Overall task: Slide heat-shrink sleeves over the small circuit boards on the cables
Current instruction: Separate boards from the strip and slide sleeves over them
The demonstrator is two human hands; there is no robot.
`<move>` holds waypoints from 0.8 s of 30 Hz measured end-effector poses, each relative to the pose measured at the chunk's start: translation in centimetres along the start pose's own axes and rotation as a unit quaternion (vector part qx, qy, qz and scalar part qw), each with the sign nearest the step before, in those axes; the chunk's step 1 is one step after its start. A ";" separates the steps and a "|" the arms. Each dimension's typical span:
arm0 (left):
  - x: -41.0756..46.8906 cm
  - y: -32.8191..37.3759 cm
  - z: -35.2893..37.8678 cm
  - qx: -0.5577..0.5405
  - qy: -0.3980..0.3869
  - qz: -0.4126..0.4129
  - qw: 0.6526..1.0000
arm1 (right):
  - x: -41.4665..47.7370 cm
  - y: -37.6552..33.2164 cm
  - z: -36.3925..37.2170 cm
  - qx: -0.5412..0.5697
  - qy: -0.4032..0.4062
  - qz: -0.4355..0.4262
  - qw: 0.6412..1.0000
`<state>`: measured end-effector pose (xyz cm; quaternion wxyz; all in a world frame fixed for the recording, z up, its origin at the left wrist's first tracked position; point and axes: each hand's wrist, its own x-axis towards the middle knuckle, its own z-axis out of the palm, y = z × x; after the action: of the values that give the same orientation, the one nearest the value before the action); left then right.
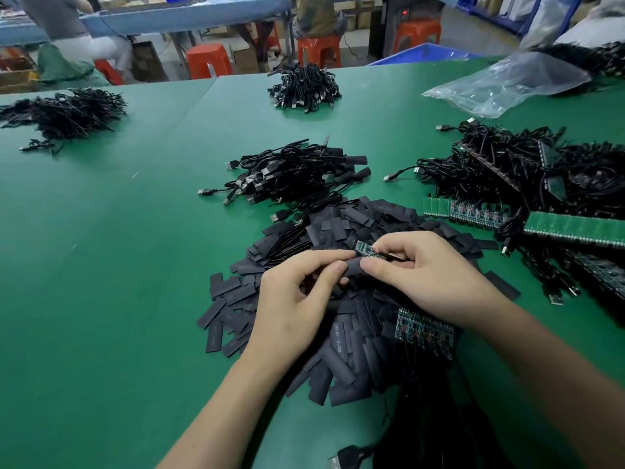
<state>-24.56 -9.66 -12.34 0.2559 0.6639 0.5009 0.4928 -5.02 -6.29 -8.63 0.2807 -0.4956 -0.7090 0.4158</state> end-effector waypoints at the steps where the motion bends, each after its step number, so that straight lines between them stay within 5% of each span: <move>1: 0.0 0.0 0.0 0.032 0.005 0.027 0.999 | 0.0 0.0 0.0 0.009 -0.003 0.004 1.000; 6: -0.1 -0.2 0.1 0.112 0.040 0.111 0.987 | 0.0 -0.4 -0.1 0.026 -0.043 -0.006 0.999; 11: 0.1 -0.3 -0.3 0.052 0.068 0.068 0.994 | -0.2 -1.1 -2.0 -0.031 -0.015 -0.017 0.999; 16: 0.1 -0.2 -0.3 0.021 0.066 0.050 0.996 | -0.7 -1.8 -3.1 -0.123 -0.069 -0.033 0.989; 24: 0.0 0.1 0.0 -0.006 0.062 0.048 0.997 | -0.7 -1.9 -2.5 -0.110 -0.081 -0.026 0.990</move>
<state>-24.49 -9.71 -12.32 0.2043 0.6538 0.4803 0.5478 -3.61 -6.46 -5.73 0.1765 -0.4692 -0.7839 0.3664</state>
